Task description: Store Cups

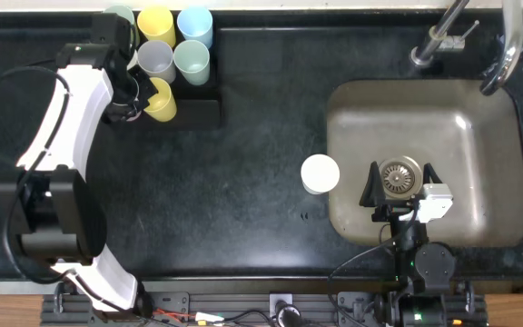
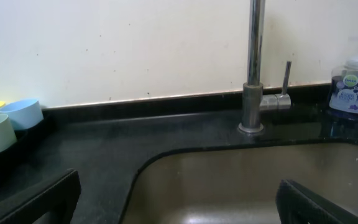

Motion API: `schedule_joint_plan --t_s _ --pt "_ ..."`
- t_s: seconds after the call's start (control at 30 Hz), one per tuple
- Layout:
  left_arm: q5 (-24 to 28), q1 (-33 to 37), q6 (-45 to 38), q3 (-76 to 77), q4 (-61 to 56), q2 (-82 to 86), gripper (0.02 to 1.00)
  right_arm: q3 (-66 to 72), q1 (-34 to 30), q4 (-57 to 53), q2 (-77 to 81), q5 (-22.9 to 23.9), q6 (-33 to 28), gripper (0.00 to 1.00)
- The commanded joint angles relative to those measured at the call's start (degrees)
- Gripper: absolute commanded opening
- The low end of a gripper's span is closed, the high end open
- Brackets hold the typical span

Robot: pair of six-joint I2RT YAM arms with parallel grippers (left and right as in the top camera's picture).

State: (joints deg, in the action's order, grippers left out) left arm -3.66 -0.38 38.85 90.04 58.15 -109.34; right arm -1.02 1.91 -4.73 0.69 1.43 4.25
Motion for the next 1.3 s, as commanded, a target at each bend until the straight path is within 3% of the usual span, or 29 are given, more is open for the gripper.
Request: schedule_joint_plan --t_s 0.03,0.07,0.13,0.43,0.7,0.87,1.03,1.17,1.3 --pt "0.2 0.1 0.4 0.0 0.1 -0.9 0.542 0.7 -0.1 0.3 -0.5 -0.4 0.0 0.998" --pt "0.2 0.1 0.4 0.0 0.1 -0.9 0.796 0.7 -0.1 0.3 -0.5 -0.4 0.0 0.998" --pt "0.2 0.1 0.4 0.0 0.2 -0.8 1.0 0.7 -0.1 0.3 -0.5 -0.4 0.0 0.998" --pt "-0.4 0.1 0.2 0.0 0.4 9.8 1.0 0.7 -0.1 0.3 -0.5 -0.4 0.0 0.996" --pt "-9.0 0.1 0.0 0.0 2.8 32.6 0.998 0.7 -0.1 0.3 -0.5 -0.4 0.0 0.998" --pt "-15.5 0.1 0.0 0.0 12.7 49.5 1.0 0.7 -0.1 0.3 -0.5 -0.4 0.0 0.998" --pt "-17.0 0.1 0.0 -1.8 26.7 66.7 0.998 0.7 -0.1 0.3 -0.5 -0.4 0.0 0.998" --pt "-20.1 0.1 -0.5 -14.0 22.9 82.6 0.998 0.7 -0.1 0.3 -0.5 -0.4 0.0 0.998" --pt "-16.7 0.5 -9.6 -34.1 6.8 97.9 1.0 0.7 -0.1 0.3 -0.5 -0.4 0.0 0.993"
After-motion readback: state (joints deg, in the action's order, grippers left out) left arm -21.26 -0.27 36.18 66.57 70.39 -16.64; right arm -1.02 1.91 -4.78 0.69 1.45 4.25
